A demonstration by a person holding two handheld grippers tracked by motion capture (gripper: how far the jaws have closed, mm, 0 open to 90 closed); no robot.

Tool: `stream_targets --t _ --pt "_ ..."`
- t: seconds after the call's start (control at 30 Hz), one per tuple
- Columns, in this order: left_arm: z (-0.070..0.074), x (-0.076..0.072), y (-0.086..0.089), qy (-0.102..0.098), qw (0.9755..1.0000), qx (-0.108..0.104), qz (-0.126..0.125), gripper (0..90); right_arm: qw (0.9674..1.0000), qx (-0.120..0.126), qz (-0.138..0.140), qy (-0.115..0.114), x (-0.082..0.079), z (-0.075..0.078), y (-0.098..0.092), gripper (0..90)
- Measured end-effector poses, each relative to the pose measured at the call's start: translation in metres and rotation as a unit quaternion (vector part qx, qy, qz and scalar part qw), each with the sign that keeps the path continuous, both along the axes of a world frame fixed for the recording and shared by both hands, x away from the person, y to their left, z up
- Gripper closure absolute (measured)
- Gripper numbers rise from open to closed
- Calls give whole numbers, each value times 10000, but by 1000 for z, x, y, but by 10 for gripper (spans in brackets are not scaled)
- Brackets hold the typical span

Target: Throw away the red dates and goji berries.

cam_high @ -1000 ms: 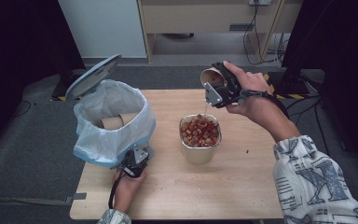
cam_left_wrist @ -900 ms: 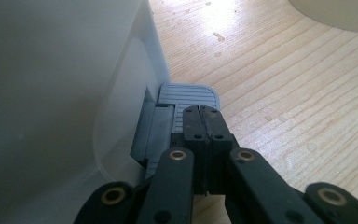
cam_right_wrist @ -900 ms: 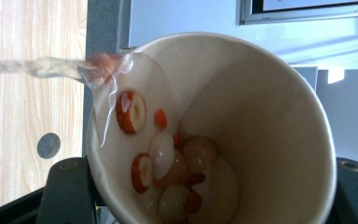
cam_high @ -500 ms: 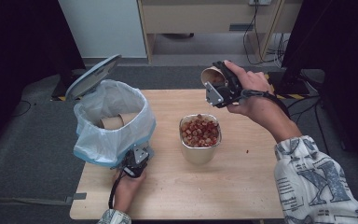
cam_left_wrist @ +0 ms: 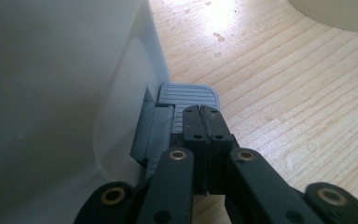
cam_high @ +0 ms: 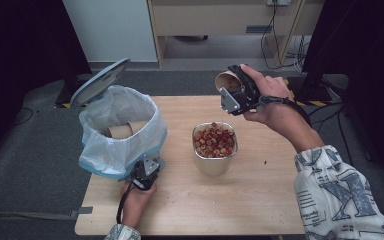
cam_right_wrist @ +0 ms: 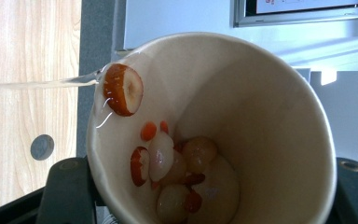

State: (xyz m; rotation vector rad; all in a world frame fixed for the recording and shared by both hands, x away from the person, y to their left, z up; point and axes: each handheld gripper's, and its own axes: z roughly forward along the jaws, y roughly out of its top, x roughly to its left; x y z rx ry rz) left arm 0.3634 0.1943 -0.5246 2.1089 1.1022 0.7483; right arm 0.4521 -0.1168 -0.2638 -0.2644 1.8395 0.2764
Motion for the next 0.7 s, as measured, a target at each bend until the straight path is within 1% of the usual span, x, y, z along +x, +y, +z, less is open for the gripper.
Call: stream_targets --t 0.33,0.7 --pt "0 0 0 -2 10000 0 0 891 10000 48 48 -11 2 1 -1 328" --pt "0 0 0 -11 10000 3 1 891 9999 -34 80 -118 0 3 1 330"
